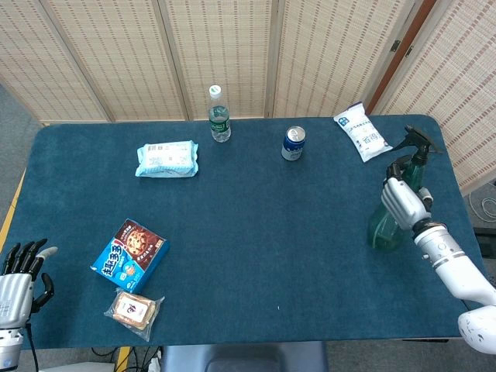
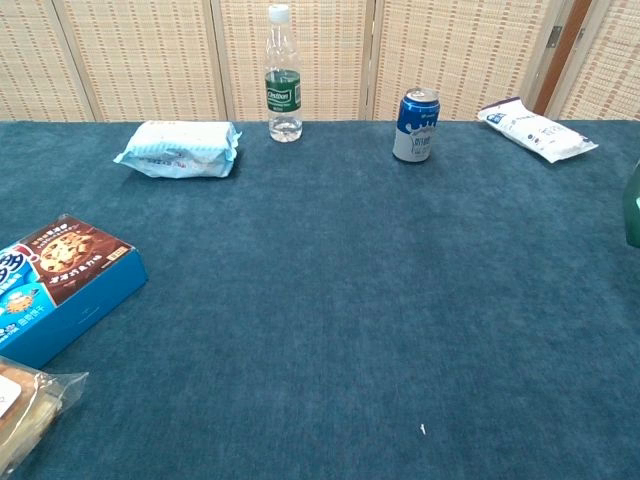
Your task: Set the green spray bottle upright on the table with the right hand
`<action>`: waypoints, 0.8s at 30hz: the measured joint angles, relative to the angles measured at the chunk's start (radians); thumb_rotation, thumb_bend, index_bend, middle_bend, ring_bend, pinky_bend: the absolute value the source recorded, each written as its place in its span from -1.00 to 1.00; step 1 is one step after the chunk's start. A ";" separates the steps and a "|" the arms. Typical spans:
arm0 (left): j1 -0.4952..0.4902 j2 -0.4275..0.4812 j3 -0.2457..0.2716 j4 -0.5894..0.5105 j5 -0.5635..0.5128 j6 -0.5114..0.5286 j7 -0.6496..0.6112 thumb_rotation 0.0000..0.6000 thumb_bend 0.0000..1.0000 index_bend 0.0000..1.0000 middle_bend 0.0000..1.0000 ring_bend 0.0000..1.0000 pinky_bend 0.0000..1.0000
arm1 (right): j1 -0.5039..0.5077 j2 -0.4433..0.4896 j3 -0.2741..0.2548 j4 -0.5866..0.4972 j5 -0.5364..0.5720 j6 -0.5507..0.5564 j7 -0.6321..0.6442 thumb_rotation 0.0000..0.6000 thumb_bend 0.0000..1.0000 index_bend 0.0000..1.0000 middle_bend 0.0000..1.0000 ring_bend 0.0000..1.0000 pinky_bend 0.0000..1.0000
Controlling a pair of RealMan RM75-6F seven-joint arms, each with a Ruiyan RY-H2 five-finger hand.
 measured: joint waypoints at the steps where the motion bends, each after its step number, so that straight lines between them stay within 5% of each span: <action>1: 0.005 -0.004 0.001 0.009 0.002 0.006 -0.008 1.00 0.48 -0.57 -0.71 -0.79 -1.00 | 0.004 -0.001 -0.003 -0.006 0.015 0.003 -0.015 1.00 -0.41 -0.14 -0.16 -0.37 -0.35; 24: 0.107 -0.043 0.025 0.038 0.076 0.182 -0.031 1.00 0.48 -0.57 -0.71 -0.79 -1.00 | 0.053 -0.109 -0.086 -0.026 -0.044 0.133 -0.207 1.00 -0.41 -0.13 -0.15 -0.34 -0.35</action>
